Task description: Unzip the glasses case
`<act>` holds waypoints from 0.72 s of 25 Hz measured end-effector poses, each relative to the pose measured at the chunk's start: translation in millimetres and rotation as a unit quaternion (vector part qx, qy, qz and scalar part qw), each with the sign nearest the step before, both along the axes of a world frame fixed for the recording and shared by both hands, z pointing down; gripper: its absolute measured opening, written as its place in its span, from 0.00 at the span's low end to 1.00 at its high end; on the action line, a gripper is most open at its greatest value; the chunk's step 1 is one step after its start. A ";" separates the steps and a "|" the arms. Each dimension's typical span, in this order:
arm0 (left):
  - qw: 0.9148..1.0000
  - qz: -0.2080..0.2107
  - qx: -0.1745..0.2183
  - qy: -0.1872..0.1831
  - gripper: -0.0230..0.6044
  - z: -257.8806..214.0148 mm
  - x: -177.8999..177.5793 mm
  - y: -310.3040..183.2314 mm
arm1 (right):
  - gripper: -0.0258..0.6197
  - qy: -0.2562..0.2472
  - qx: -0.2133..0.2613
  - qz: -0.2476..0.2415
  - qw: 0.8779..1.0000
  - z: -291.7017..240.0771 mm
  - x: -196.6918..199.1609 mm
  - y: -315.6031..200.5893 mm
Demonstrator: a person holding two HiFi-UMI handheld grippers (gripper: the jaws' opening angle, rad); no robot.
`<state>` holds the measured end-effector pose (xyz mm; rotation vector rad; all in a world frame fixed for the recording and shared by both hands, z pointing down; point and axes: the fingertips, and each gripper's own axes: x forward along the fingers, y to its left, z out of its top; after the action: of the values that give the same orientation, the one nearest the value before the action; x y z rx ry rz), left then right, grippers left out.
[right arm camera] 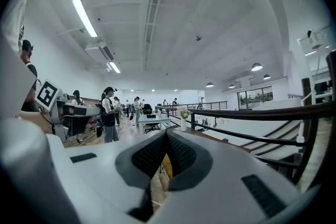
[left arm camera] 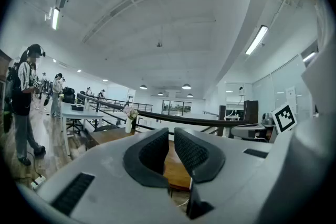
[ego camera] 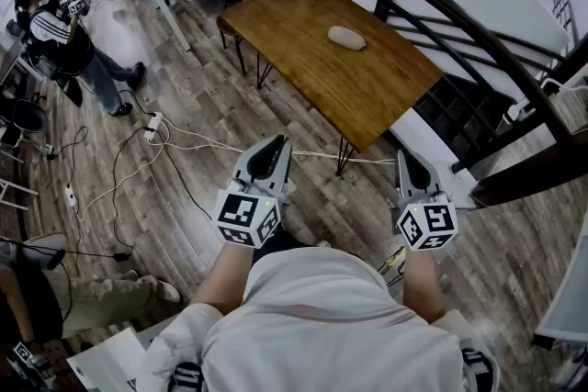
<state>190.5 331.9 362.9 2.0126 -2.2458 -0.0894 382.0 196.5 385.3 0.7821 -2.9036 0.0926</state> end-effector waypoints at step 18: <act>1.000 0.006 -0.019 0.007 0.10 11.2 -2.1 4.1 | 0.12 0.011 -0.009 0.003 1.000 11.8 -2.2 4.4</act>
<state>188.4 336.0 374.1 2.0010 -2.2088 -0.0584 379.8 200.9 397.1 0.7827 -2.8756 0.1083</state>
